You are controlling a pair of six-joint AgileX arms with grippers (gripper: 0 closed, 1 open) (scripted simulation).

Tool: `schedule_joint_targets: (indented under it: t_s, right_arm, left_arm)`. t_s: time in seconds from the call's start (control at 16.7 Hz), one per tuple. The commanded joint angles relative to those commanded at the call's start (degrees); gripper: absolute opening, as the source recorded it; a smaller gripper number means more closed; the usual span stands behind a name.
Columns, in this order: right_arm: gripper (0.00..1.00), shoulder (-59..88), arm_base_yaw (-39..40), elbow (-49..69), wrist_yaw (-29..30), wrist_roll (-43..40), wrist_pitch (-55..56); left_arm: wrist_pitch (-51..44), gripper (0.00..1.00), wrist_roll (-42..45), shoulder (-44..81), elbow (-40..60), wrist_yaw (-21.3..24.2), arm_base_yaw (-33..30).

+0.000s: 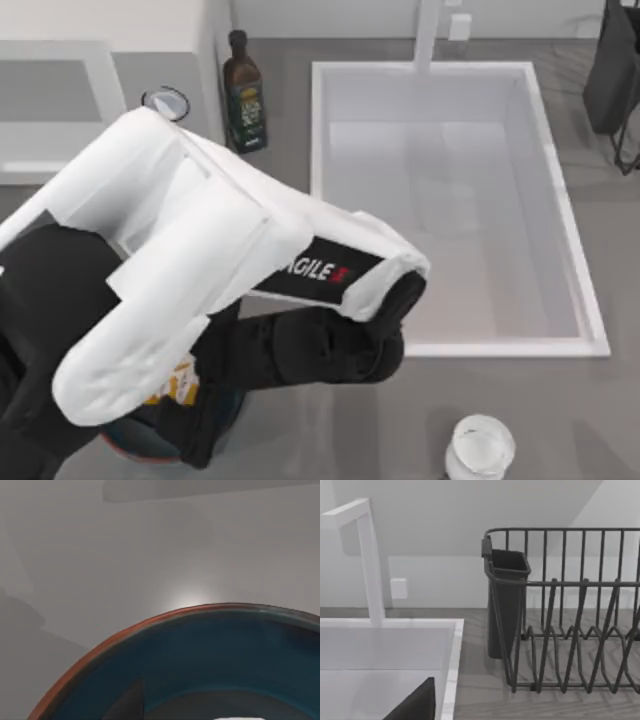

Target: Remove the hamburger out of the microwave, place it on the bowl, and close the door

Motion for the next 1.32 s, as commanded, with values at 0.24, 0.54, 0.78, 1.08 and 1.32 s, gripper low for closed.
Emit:
schedule_joint_targets:
  t_s: [0.24, 0.54, 0.78, 1.08, 1.32]
  right_arm:
    - [1.0, 0.0, 0.0, 0.0, 0.0, 0.0, 0.0]
    - [1.0, 0.0, 0.0, 0.0, 0.0, 0.0, 0.0]
    - [1.0, 0.0, 0.0, 0.0, 0.0, 0.0, 0.0]
    - [1.0, 0.0, 0.0, 0.0, 0.0, 0.0, 0.0]
    - [1.0, 0.0, 0.0, 0.0, 0.0, 0.0, 0.0]
  left_arm:
    - [0.0, 0.68, 0.0, 0.0, 0.0, 0.0, 0.0]
    - [0.0, 1.0, 0.0, 0.0, 0.0, 0.0, 0.0]
    - [0.0, 1.0, 0.0, 0.0, 0.0, 0.0, 0.0]
    - [-0.67, 1.0, -3.42, -3.01, 0.36, -1.47, -0.7]
    - [2.0, 1.0, 2.41, -8.46, -2.28, 1.44, 1.71]
